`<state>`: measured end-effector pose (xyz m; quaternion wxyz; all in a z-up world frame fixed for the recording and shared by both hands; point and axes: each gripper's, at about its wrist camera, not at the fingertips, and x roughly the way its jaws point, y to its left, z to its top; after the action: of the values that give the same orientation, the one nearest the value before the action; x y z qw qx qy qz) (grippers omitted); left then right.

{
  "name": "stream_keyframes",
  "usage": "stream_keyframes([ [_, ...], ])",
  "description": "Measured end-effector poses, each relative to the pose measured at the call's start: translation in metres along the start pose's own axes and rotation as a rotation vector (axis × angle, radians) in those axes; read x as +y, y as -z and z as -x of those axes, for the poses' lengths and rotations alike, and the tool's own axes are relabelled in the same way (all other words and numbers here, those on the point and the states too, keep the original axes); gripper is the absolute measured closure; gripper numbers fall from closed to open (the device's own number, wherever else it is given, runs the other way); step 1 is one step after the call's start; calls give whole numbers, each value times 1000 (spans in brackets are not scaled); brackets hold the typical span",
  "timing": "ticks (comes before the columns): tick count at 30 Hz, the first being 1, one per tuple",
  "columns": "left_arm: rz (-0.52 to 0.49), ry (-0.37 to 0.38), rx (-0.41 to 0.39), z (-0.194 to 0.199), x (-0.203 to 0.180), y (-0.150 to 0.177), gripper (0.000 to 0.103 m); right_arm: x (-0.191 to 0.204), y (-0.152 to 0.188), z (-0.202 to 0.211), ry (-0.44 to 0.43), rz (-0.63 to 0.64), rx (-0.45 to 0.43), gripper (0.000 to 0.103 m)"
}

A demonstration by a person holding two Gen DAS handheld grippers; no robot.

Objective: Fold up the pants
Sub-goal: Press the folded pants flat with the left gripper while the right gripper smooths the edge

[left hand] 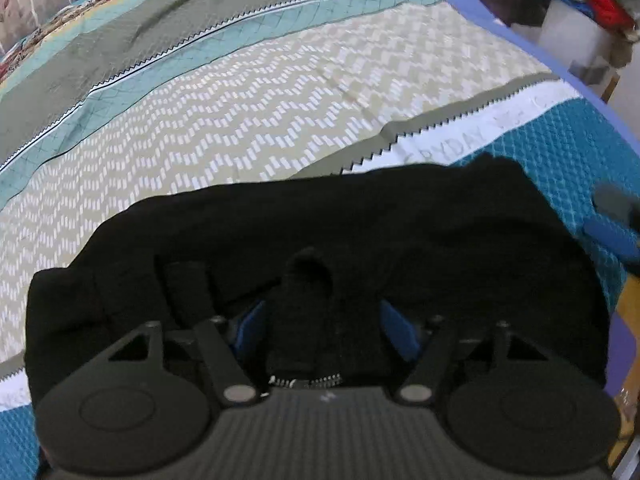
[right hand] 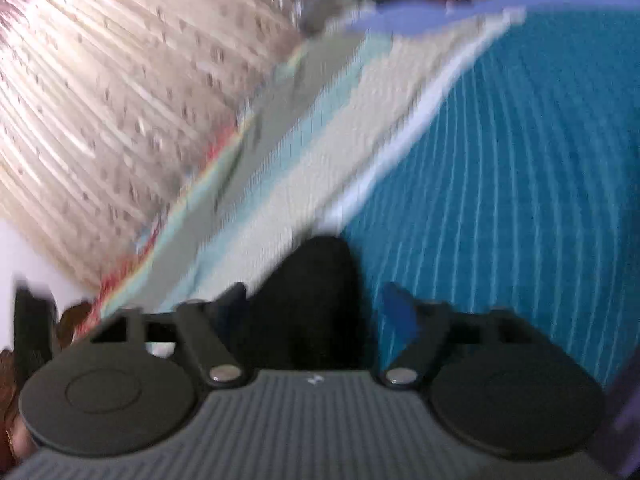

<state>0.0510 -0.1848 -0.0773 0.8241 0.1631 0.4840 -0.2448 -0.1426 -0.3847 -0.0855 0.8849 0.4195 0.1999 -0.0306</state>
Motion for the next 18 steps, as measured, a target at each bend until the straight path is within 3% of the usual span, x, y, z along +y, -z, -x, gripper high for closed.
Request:
stream_keyframes([
  [2,23,38,-9,3,4,-3,61,2,-15,-19,-26,-16,63,22],
  [3,28,50,-20,4,5,-5,78,4,-19,-34,-22,-23,113,22],
  [4,31,62,-32,7,5,-7,88,7,-19,-48,-6,-21,158,28],
  [5,37,69,-37,9,7,-7,88,13,-18,-58,-13,6,191,42],
  [6,36,55,-39,10,7,-7,89,24,-15,-68,-14,61,229,89],
  [7,26,31,-41,9,7,-6,89,34,-10,-67,7,106,224,90],
  [10,17,3,-42,1,8,-6,86,50,-10,-55,19,153,92,91],
  [13,-2,-32,-38,-8,5,-8,81,33,5,-78,159,159,116,90],
  [15,-28,-54,-42,-6,0,-7,79,26,8,-72,140,128,96,88],
  [18,-23,-78,-44,-2,0,-6,67,22,-3,-47,111,91,84,65],
])
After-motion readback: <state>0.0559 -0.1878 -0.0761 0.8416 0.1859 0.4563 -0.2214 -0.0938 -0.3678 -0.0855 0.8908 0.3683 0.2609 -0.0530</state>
